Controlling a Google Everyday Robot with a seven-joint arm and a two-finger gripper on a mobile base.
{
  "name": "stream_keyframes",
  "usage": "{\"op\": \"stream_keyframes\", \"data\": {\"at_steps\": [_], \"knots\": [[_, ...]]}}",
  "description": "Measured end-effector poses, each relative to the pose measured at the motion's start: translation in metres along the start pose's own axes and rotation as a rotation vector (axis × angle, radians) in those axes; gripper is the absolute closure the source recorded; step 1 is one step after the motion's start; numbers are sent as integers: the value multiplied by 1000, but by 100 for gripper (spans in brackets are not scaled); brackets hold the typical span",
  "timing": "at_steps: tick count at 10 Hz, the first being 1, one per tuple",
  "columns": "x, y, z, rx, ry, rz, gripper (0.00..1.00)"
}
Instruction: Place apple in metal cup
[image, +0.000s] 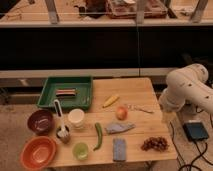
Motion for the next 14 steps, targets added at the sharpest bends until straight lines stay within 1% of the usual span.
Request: {"op": "stream_keyframes", "data": {"at_steps": [9, 10, 12, 13, 14], "knots": [[0, -1, -1, 2, -1, -1, 35], [-2, -4, -2, 14, -16, 5, 35], [-15, -23, -6, 74, -127, 31, 35], [-25, -35, -5, 91, -174, 34, 35], [-44, -54, -5, 106, -243, 23, 35]]}}
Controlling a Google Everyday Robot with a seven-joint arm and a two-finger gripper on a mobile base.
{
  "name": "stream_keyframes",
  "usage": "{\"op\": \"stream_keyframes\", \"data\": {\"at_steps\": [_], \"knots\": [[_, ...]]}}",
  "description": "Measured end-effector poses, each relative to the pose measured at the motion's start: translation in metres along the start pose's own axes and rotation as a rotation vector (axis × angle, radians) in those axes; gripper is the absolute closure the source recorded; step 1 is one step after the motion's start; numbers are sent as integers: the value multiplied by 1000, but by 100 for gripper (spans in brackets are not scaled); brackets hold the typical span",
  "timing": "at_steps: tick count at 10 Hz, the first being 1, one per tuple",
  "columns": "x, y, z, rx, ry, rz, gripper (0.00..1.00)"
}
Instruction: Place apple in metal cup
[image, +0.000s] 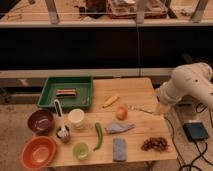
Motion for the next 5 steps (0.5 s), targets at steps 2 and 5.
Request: {"op": "stream_keyframes", "data": {"at_steps": [2, 5], "knots": [[-6, -6, 2, 5, -24, -1, 35], [-6, -7, 2, 2, -28, 0, 35]]}}
